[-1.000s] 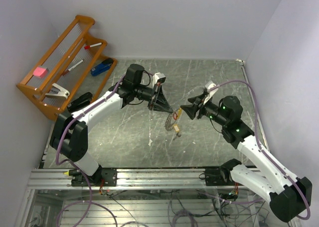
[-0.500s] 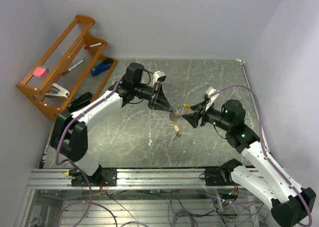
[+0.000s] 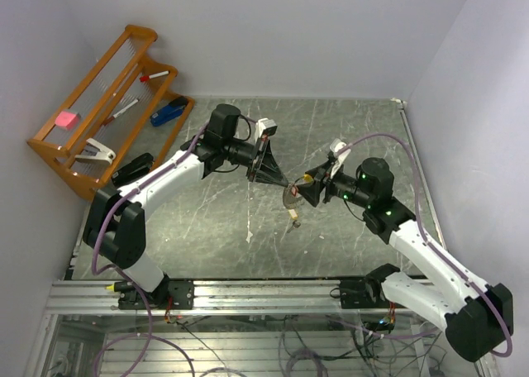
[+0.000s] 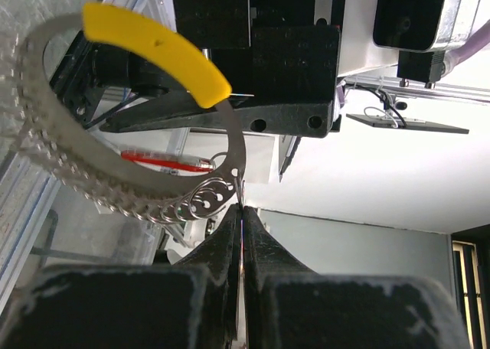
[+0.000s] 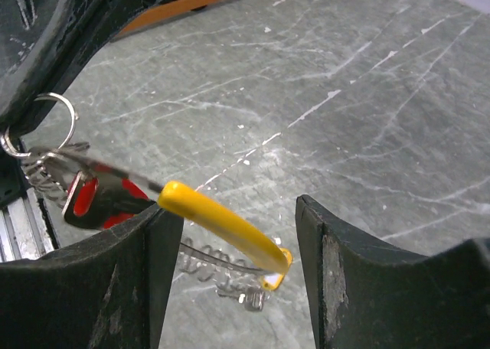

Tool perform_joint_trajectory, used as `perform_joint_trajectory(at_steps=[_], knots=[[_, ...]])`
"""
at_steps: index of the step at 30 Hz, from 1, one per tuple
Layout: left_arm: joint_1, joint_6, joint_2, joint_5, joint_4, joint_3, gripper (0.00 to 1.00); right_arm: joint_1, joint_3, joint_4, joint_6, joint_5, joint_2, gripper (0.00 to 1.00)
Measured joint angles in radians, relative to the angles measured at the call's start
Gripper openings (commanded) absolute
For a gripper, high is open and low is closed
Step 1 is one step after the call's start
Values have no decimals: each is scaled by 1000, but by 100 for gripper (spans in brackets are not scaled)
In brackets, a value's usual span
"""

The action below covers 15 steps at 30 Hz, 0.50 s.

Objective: Put the keys on the keyring

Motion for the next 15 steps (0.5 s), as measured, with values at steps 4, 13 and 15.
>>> perform_joint_trajectory(at_steps=[4,13,15], knots=[[-2,0,0,0,0,3,7,0,-12,98,25,-30,53,47],[7,2,-11,-2,1,6,7,2,-18,156,46,-56,84,16],[24,3,-16,-6,7,8,7,7,-26,133,38,-61,69,15]])
